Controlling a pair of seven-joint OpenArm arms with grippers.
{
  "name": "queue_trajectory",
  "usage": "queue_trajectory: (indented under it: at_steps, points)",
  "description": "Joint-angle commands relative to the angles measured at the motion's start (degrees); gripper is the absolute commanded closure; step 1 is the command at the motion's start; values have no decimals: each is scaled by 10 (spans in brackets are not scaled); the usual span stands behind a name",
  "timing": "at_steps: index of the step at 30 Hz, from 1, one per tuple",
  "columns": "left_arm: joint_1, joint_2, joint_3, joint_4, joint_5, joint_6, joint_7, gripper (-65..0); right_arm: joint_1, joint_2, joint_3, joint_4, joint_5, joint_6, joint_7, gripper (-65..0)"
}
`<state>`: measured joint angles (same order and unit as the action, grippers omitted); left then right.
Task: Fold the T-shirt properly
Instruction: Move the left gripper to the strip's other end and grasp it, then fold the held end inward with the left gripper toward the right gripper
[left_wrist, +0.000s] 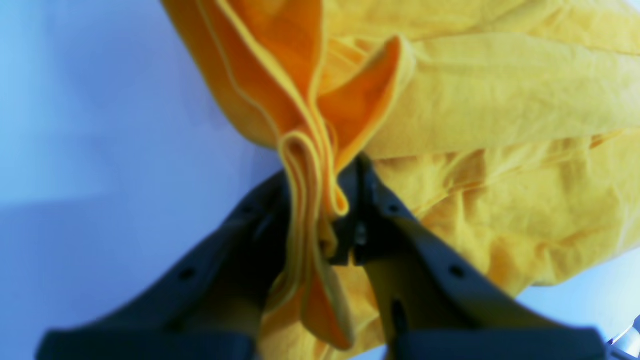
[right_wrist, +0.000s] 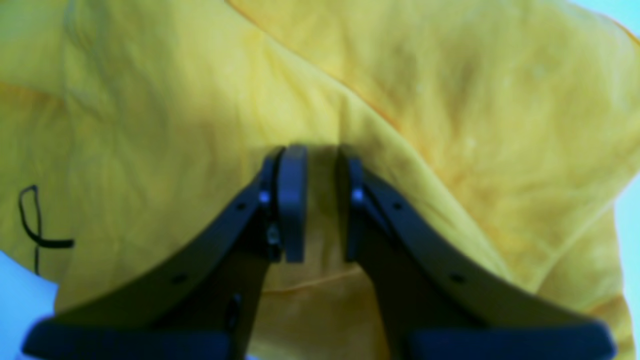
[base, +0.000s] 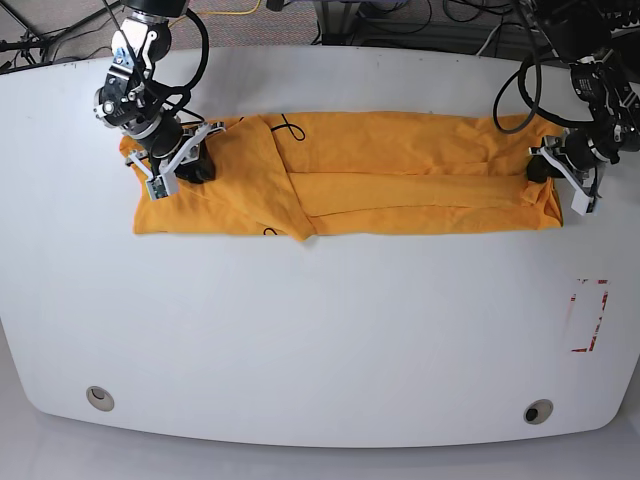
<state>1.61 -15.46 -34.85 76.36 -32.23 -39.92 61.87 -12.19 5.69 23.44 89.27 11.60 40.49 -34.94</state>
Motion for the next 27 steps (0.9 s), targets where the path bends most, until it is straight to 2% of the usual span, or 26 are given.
queue_trajectory:
  at_steps: [1, 10, 15, 21, 24, 27]
  points:
    - [-4, -8, 0, 19, -7, -1, 0, -24, -8, 3, -1, -5, -18, -5, -51, -109]
    - [27, -8, 3, 146, -7, -1, 10, -24, -7, 2, -2, -6, -18, -5, -51, -109]
    - [45, -4, 47, 234, -6, -1, 26, -24, -7, 2, -2, -6, -18, -5, -51, -109]
    - [77, 6, 139, 340, -8, -1, 46, -28, -7, 2, -2, -6, -18, -5, -51, -109]
    - [77, 9, 194, 360, -8, -1, 56, -28, -5, 2, -3, -6, -18, -5, -51, -109]
    - [76, 30, 250, 365, -8, -1, 56, -28, -7, 1, -4, -6, -17, -5, -52, -109]
